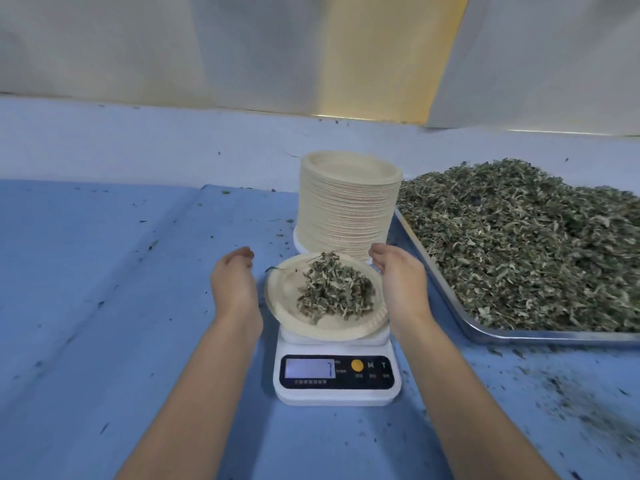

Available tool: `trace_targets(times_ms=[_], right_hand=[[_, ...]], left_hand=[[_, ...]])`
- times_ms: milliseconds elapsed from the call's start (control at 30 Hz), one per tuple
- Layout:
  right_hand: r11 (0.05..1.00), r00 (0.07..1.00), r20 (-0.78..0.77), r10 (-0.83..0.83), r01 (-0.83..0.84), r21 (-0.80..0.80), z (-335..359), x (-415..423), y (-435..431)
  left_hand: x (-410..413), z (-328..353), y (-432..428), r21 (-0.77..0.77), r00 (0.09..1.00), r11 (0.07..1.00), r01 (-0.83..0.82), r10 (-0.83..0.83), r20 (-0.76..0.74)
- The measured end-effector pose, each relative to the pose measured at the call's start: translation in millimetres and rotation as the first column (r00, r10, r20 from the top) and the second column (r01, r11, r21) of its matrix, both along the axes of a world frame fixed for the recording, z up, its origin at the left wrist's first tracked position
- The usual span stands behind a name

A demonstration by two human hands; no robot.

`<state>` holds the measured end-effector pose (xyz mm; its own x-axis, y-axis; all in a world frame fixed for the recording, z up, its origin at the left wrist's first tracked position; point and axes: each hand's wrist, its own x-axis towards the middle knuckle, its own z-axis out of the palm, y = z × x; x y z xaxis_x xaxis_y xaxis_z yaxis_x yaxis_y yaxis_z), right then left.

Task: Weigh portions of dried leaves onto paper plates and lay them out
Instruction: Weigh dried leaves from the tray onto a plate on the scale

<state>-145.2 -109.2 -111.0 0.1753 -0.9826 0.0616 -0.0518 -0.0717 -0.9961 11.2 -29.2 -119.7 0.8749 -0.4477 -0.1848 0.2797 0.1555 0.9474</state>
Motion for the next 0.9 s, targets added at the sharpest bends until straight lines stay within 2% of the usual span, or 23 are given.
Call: trace_targets(times_ms=[133,333,433,500,567,800,900], right_hand=[[1.0,1.0,0.009,-0.002,0.002,-0.013,-1.4,1.9,1.5],[1.0,0.998,0.052,-0.023,0.023,-0.014,1.4,3.1,3.7],[0.998,0.999,0.046,0.004,-0.001,-0.068,5.3,6.5,7.1],[0.992,0.999,0.039,0.03,-0.026,-0.121,8.2,11.8,9.6],[0.986,0.999,0.02,0.04,-0.036,-0.165,12.3,20.0,11.2],[0.976,0.994,-0.041,0.106,-0.112,-0.188,23.8,59.3,14.1],[0.975,0.989,-0.081,0.128,-0.14,-0.17,26.3,77.4,17.8]], left_hand=[[-4.5,0.6,-6.9,-0.079,0.993,0.996,0.031,-0.04,-0.109],[-4.2,4.8,-7.0,-0.115,0.973,0.993,0.027,-0.052,-0.223],[-0.2,13.4,-0.7,-0.112,0.951,0.987,0.118,-0.144,-0.272],[3.6,20.4,3.9,-0.06,0.936,0.971,0.232,-0.24,-0.258],[8.2,27.2,8.3,-0.013,0.935,0.962,0.272,-0.268,-0.232],[48.4,32.9,14.9,-0.013,0.971,0.984,0.177,-0.177,-0.161],[67.8,35.3,14.4,-0.009,0.986,0.998,0.058,-0.059,-0.156]])
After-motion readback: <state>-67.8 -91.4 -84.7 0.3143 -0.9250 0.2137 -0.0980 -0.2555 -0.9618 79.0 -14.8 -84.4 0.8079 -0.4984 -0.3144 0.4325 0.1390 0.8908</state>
